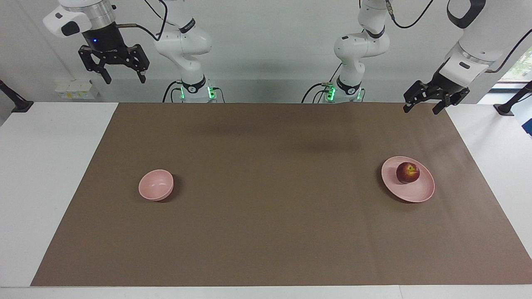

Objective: Move apple from plate to bowl
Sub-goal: 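Move the left gripper toward the red apple on the pink plate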

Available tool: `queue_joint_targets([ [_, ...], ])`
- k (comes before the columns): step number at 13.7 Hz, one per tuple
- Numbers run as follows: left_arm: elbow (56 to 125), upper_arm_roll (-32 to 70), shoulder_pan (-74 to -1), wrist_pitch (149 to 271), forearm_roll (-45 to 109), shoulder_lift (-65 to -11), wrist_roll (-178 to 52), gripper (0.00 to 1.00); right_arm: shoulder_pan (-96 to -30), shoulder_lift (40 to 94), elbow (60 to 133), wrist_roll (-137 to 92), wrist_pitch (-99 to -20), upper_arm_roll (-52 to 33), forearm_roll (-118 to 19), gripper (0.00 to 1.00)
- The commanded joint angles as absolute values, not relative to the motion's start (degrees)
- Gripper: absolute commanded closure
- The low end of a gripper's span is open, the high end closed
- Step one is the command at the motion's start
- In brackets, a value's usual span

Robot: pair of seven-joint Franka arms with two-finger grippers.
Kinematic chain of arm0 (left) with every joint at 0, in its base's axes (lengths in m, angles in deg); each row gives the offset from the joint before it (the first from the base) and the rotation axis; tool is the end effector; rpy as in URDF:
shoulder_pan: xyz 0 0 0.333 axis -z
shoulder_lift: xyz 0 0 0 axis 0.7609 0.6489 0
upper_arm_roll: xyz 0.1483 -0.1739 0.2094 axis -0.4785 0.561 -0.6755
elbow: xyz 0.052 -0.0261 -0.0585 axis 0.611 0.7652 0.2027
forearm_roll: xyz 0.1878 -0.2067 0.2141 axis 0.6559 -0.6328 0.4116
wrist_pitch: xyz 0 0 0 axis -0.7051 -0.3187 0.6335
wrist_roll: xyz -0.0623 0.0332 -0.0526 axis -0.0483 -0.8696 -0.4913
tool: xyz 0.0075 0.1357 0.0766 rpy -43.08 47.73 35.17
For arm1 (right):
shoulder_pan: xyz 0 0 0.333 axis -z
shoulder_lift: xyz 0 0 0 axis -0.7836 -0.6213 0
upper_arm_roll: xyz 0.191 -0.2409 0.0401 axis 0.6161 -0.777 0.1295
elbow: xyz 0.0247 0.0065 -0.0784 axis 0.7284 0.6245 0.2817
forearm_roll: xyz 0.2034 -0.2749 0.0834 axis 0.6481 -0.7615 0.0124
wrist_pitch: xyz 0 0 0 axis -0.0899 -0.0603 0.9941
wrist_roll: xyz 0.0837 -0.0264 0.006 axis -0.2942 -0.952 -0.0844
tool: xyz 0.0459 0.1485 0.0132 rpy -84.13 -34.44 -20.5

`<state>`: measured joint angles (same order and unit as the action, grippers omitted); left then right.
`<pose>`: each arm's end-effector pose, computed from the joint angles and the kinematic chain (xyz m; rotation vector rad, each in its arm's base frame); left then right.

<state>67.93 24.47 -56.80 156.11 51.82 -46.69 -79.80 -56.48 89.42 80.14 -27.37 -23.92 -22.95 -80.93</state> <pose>0.5045 -0.0252 0.5795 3.0492 -0.0776 -0.0782 0.4599 -0.0194 0.6355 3.1342 0.0442 0.0367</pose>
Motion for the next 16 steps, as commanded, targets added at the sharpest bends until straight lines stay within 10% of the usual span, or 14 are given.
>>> queue_joint_targets([
  [1,70.27,24.74,-57.71,155.85,51.26,-48.56,-80.69,0.00,-55.81,91.08,81.58,-25.67,-24.50,-23.18,-80.09,0.00],
  [16,68.78,24.83,-57.27,157.78,54.95,-47.94,-84.13,0.00,-55.81,91.53,80.96,-25.67,-24.41,-22.74,-79.90,0.00],
])
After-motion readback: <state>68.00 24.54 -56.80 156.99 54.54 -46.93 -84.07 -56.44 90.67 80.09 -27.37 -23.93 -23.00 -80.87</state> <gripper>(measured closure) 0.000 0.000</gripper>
